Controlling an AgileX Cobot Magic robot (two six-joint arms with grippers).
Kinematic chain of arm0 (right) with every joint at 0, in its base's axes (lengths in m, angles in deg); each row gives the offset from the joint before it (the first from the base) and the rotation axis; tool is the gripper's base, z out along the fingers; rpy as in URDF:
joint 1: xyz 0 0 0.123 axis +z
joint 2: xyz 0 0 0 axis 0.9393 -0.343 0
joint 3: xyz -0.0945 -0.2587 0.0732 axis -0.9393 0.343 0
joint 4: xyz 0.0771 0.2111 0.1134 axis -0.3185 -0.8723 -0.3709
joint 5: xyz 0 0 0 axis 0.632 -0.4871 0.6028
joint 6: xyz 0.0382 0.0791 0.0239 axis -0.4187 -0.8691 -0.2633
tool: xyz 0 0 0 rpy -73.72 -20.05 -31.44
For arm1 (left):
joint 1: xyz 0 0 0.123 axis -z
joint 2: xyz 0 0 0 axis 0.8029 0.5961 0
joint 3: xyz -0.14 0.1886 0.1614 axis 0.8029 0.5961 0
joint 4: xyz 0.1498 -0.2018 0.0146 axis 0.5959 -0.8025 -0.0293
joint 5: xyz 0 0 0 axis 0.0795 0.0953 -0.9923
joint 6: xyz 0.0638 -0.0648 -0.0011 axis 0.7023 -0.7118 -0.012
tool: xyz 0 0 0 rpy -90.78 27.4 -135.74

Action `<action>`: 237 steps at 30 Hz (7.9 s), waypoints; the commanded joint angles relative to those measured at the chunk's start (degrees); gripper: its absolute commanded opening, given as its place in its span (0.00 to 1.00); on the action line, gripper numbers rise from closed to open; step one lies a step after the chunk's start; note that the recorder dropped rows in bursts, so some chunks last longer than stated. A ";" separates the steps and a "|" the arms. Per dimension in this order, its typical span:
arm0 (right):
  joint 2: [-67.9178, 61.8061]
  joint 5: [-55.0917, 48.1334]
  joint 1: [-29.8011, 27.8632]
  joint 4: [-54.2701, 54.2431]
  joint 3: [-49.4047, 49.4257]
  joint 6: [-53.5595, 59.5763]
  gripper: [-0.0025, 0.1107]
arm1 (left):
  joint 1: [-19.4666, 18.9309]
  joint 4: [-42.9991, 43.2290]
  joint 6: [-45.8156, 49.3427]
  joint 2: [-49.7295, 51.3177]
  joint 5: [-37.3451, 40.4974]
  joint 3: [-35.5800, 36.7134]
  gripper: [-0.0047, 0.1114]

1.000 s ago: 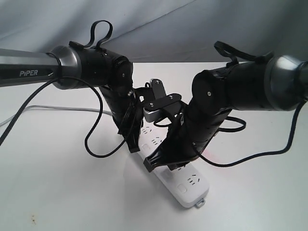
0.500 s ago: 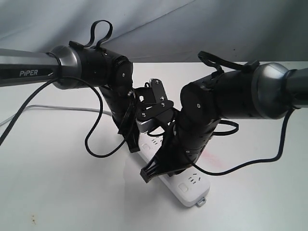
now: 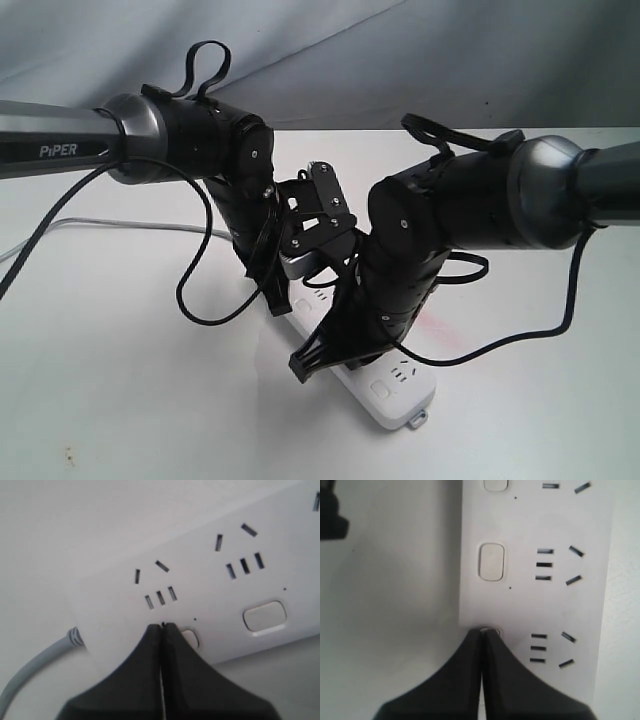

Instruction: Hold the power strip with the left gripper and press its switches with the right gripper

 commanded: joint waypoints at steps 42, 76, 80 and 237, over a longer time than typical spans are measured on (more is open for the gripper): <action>-10.81 -6.35 -0.15 1.37 0.20 -0.92 0.02 | -0.10 1.37 0.82 2.21 3.87 1.05 0.04; -10.81 -8.20 -0.15 3.22 0.31 -3.79 0.02 | -0.10 0.75 0.82 2.21 3.76 1.05 0.04; -10.81 -11.23 -0.15 3.22 0.43 -3.93 0.02 | -0.10 0.75 0.82 2.21 3.86 1.05 0.04; -9.78 -11.67 8.26 7.61 1.88 -2.42 0.02 | -0.10 -1.73 0.80 0.63 3.58 1.05 0.04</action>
